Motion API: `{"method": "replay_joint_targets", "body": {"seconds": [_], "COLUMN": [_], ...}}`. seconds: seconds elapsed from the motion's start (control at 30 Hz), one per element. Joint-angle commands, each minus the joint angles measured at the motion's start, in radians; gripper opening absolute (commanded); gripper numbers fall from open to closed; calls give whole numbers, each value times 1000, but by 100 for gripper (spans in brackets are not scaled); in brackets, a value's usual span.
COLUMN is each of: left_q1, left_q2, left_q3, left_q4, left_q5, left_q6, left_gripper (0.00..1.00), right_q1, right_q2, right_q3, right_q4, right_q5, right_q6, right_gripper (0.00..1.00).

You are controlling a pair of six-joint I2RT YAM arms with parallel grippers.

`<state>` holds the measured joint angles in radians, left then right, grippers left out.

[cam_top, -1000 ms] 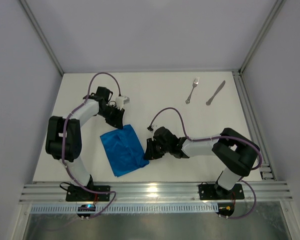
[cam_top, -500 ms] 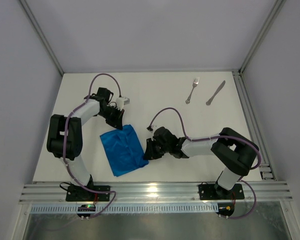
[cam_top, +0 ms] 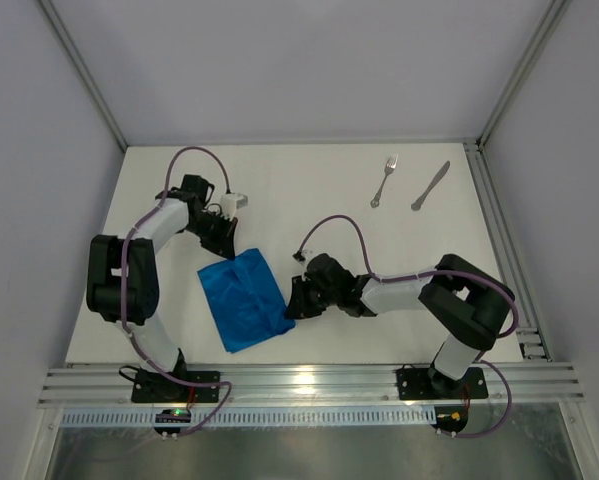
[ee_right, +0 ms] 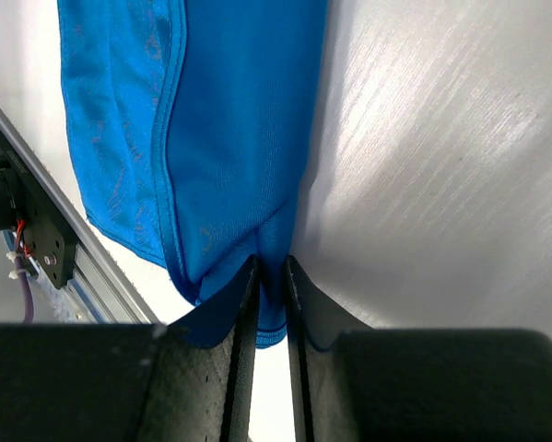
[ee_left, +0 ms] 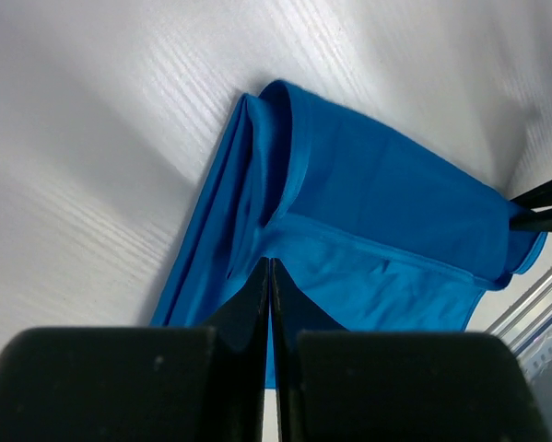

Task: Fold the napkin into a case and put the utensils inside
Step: Fold the lower triangle-folded napkin at the center of the board.

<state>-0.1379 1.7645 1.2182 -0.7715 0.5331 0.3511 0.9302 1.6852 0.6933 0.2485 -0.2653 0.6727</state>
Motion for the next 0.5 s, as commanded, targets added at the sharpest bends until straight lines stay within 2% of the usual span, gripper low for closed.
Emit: {"method": "replay_joint_targets", "body": {"seconds": [0.0,0.47], "left_q1": [11,14], "left_q2": [-37,20], "left_q3": [-16,-13], "left_q4": [-41,-63], "left_q5": [-8,-36], "left_q6": [41,97], "left_gripper": [0,0], "right_q1": [9,9], "right_q2": [14,-5], "right_q3": [12,9], "right_q4": [28,11], "right_q5": [21,64], "right_q6": [10,11], "right_gripper": [20,20]}}
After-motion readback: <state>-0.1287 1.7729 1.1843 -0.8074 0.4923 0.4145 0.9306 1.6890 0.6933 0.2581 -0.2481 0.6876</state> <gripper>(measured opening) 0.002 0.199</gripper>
